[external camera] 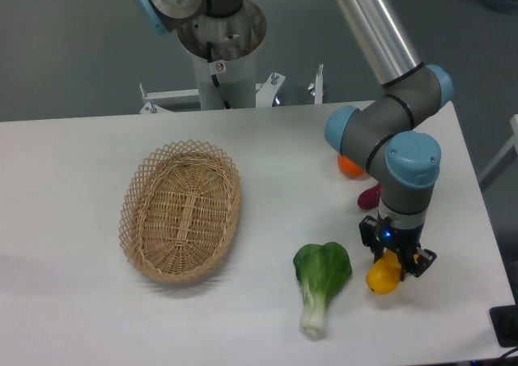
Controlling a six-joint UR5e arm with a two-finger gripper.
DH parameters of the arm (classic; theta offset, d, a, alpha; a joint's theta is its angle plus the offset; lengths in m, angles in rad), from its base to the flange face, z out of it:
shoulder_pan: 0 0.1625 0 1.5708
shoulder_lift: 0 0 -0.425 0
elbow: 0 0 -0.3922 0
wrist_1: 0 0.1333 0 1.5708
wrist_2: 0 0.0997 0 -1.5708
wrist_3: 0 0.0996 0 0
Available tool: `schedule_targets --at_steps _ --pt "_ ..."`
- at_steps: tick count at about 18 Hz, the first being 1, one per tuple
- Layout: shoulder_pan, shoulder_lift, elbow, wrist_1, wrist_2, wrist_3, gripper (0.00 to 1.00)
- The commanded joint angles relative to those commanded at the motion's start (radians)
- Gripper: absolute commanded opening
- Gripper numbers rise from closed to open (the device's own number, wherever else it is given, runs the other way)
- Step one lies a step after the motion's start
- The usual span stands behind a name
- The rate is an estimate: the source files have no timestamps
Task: Place the mango on the table
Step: 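Carry the mango toward the bok choy and lower it to the table, then open the gripper to release the mango beside the bok choy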
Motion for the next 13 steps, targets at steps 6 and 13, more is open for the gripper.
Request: schedule_targets --at_steps 6,13 --pt "0.0 -0.002 0.002 0.0 0.0 0.0 0.9" --pt "-0.008 0.012 0.0 -0.002 0.006 -0.003 1.0"
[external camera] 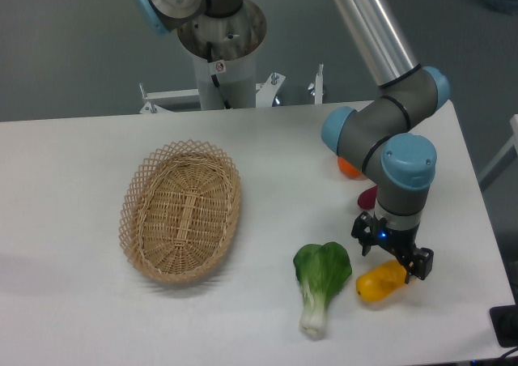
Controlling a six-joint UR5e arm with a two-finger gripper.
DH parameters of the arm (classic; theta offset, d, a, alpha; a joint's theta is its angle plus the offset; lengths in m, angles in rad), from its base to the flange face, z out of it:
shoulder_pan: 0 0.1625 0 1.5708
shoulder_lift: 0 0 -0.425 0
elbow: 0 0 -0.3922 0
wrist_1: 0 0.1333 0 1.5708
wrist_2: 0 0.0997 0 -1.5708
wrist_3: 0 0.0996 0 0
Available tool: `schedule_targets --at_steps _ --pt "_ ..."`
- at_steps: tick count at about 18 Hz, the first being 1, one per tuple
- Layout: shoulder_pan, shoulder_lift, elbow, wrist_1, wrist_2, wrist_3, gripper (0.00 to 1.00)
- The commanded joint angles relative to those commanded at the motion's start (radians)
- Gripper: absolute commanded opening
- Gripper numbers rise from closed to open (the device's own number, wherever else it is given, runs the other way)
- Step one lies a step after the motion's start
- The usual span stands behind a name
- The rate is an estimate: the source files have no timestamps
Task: Place the mango on the table
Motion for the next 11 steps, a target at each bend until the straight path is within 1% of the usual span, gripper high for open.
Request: schedule_targets --at_steps 5,7,10,11 --pt "-0.008 0.026 -0.003 -0.002 0.003 -0.083 1.0" --pt "-0.009 0.052 -0.002 -0.003 0.02 -0.075 1.0" --pt "-0.008 0.121 -0.005 -0.015 0.034 -0.074 1.0" --pt "-0.008 0.153 -0.015 -0.021 0.035 -0.074 1.0"
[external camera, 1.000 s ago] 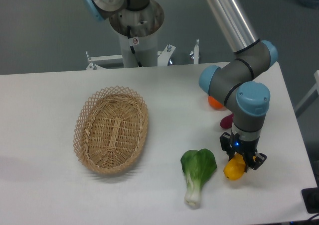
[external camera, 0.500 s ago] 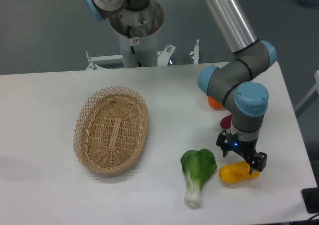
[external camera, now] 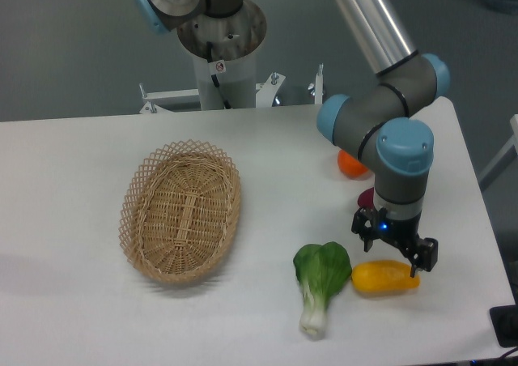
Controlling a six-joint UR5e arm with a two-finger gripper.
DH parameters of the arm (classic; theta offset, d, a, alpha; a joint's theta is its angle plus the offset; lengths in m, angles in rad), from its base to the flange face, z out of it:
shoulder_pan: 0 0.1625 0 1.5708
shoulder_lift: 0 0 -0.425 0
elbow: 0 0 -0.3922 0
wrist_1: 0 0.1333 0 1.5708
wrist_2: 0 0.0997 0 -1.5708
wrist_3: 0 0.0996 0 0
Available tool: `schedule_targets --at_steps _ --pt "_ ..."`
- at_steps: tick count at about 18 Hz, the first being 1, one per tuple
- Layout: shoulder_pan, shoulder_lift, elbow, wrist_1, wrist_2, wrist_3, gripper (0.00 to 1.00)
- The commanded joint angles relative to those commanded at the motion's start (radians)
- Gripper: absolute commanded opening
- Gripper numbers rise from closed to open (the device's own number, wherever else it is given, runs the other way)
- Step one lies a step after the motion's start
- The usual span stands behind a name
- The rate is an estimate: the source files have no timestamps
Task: Place the mango on the table
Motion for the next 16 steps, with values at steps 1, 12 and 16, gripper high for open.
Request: schedule_targets --at_steps 1,12,16 --pt "0.0 0.034 -0.006 -0.024 0.0 0.0 1.0" --pt "0.06 0.22 0.089 -0.417 0.181 0.086 1.0" --pt "0.129 0.224 0.185 -0.563 0.172 0.22 1.0"
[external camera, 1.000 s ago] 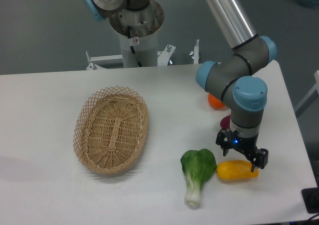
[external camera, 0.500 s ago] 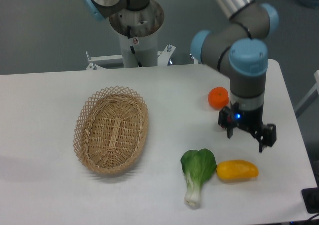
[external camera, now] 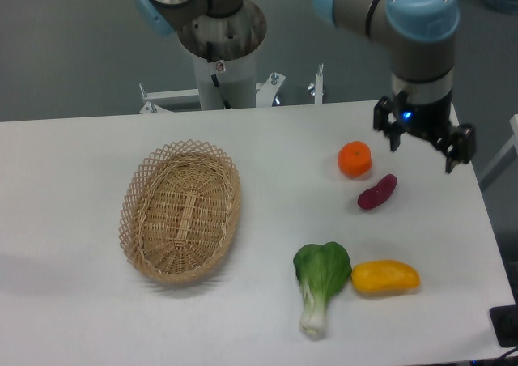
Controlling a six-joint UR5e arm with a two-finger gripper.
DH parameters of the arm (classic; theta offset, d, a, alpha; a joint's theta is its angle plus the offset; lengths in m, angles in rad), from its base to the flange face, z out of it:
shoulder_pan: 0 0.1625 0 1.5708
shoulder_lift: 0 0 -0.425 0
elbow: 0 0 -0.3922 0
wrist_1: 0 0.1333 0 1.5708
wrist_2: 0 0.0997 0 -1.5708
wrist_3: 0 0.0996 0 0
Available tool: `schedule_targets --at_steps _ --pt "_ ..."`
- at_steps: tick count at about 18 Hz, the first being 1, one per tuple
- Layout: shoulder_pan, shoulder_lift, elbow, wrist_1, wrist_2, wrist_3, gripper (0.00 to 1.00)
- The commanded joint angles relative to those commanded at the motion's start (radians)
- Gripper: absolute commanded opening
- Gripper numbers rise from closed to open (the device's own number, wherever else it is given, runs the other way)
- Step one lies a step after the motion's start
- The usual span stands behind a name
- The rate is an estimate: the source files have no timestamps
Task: Place the mango on the table
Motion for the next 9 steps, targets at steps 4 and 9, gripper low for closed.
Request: schedule_targets --at_steps 4,9 --pt "0.081 0.0 0.034 -0.037 -0.076 0.114 1.0" --pt "0.176 0.009 0.032 -0.059 -0.141 0.281 1.0"
